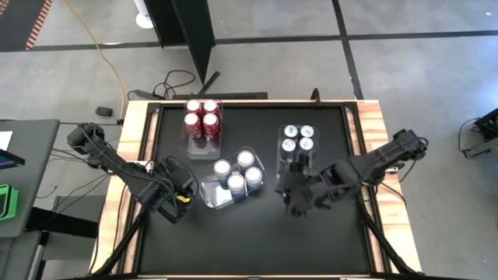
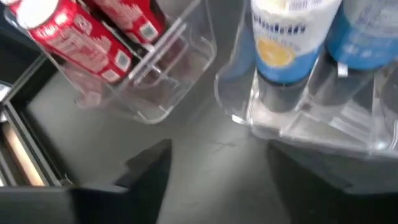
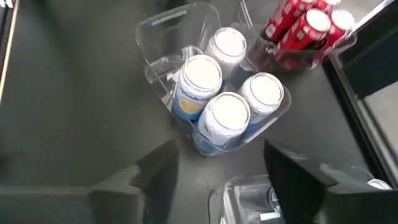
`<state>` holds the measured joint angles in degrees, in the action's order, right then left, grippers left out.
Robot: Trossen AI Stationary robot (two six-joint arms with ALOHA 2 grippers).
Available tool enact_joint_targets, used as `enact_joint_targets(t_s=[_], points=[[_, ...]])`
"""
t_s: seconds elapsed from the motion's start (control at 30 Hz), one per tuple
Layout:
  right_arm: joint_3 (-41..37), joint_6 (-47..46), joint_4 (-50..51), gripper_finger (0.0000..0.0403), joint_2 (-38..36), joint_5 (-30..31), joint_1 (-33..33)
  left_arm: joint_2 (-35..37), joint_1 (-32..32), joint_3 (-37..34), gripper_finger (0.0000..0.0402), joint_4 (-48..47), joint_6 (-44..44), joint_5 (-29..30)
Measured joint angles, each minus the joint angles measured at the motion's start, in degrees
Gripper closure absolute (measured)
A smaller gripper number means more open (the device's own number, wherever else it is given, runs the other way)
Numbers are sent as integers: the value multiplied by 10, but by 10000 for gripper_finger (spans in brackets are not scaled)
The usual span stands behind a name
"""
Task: Sort soda cans
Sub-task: Adjust the transparent bins and align them together
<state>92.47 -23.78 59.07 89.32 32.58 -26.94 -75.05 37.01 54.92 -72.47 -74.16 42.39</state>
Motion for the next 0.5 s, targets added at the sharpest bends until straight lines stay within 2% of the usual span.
enact_joint_targets(t_s=[0.13,0.3,0.37,0.4,0.5], points=[[-16,-10,-13,207,0,48,-39,0,12,-18,237,12,-10,-17],[-38,-13,-26,334,0,84,-74,0,23,-54,375,64,-13,-26],[-48,-12,-26,380,1,97,-85,0,24,-73,391,103,-7,-27],[-52,-13,-26,390,1,103,-90,0,24,-84,392,124,-2,-29],[-64,-23,-40,389,1,122,-98,0,23,-111,396,180,11,-32]])
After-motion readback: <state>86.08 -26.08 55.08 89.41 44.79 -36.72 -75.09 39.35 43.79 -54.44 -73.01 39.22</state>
